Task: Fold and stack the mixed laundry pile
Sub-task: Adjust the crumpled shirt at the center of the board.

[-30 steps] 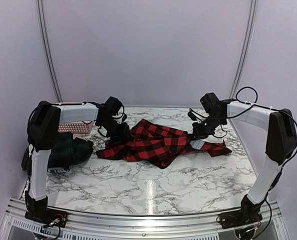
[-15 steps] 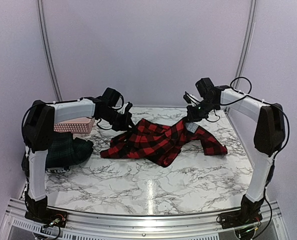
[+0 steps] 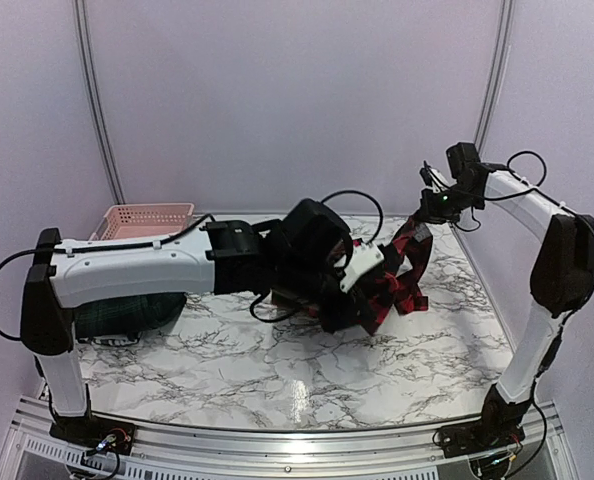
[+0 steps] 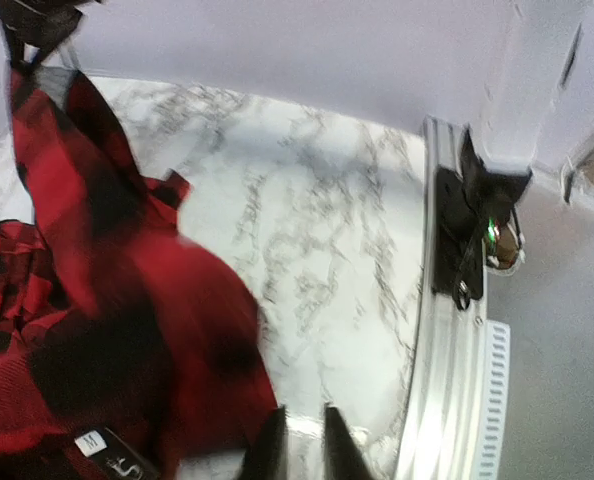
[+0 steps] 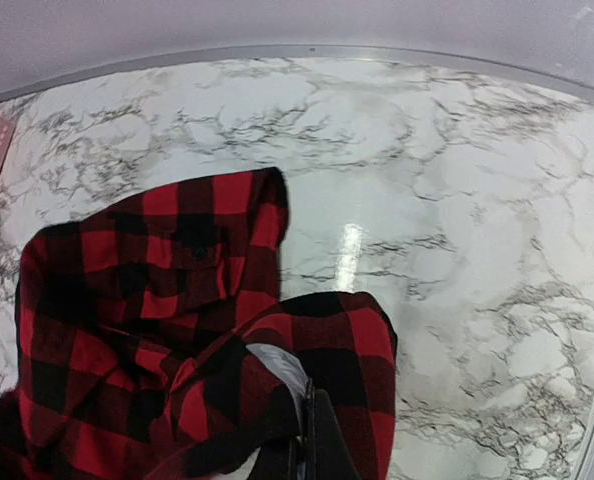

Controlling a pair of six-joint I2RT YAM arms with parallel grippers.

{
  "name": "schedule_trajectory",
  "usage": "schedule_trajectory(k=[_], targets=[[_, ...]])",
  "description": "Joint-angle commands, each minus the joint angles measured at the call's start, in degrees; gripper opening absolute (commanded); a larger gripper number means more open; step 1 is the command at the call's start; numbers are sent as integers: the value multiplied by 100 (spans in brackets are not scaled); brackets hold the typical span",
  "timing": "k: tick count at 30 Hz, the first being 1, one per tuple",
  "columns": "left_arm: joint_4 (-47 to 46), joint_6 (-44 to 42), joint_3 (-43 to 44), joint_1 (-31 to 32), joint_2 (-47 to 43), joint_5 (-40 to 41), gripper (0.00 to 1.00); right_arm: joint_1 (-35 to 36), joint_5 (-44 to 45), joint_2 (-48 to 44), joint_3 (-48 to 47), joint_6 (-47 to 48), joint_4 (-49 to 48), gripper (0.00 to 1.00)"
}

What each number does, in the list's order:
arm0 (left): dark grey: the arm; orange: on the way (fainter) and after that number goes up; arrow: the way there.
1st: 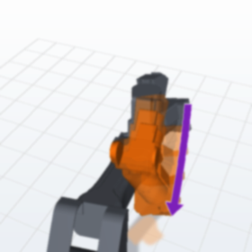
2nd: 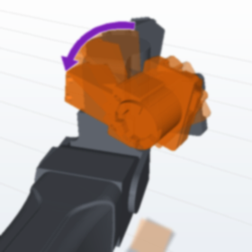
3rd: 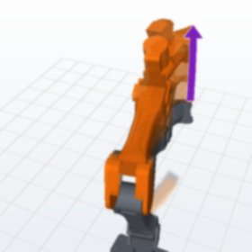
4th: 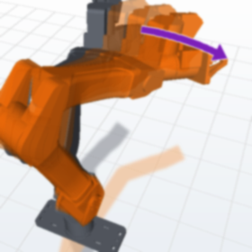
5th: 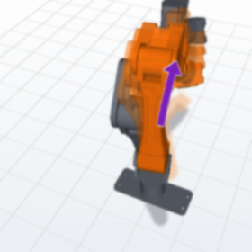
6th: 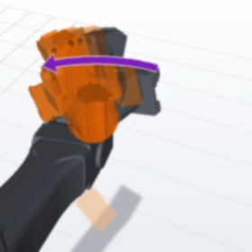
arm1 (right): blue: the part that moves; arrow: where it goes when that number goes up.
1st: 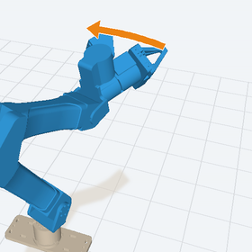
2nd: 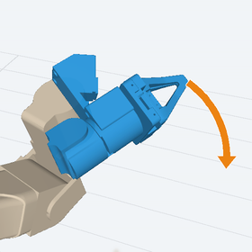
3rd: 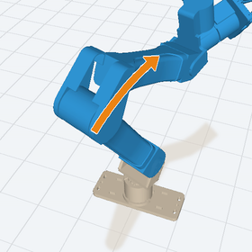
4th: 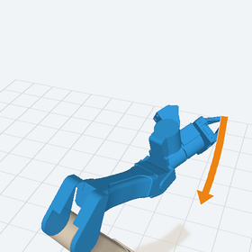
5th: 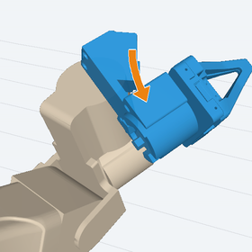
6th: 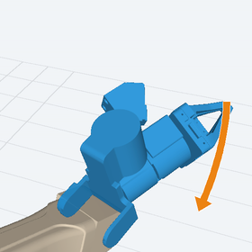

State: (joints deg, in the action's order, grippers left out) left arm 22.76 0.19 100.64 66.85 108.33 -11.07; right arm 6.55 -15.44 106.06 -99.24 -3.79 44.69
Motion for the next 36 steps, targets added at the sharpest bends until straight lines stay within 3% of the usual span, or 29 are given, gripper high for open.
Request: schedule_trajectory(k=[1, 3, 6, 7, 9, 11, 16, 23, 26, 28, 30, 32, 34, 36], targets=[[940, -446, 156, 121, -54, 1005, 79, -467, 66, -388, 635, -244, -645, 6], [796, -401, 87, 40, -314, 1079, 95, -490, 179, -406, 903, -291, -571, 25], [463, 28, -117, -435, -622, 901, 99, -489, 417, -539, 1324, -491, -533, 56], [367, 298, -214, -714, -658, 675, 99, -488, 463, -603, 1422, -544, -522, 61], [135, 769, -434, -1286, -633, 474, 99, -488, 456, -733, 1608, -609, -475, 66], [177, 902, -431, -1768, -307, 775, 99, -488, 420, -897, 1777, -687, -329, 68], [728, 1431, 780, -2531, 1090, 903, 99, -388, -293, -1573, 2608, -1059, -335, 75], [806, 1723, 2251, -2695, 2748, 67, 99, 533, -867, -1802, 3244, -1705, -572, 93], [799, 1918, 2605, -2695, 3215, -342, 94, 695, -742, -1527, 3412, -1885, -752, 93], [777, 1964, 2587, -2693, 3316, -577, 79, 707, -764, -1347, 3486, -1913, -945, 92], [761, 1919, 2425, -2686, 3294, -840, 52, 714, -861, -1126, 3463, -1896, -1106, 83], [750, 1842, 2061, -2686, 3089, -885, 29, 721, -865, -860, 3400, -1810, -1182, 71], [670, 1749, 1478, -2686, 2699, -818, 13, 720, -785, -576, 3269, -1667, -1161, 54], [528, 1666, 555, -2686, 2103, -757, 0, 714, -699, -344, 3144, -1563, -1162, 26]])
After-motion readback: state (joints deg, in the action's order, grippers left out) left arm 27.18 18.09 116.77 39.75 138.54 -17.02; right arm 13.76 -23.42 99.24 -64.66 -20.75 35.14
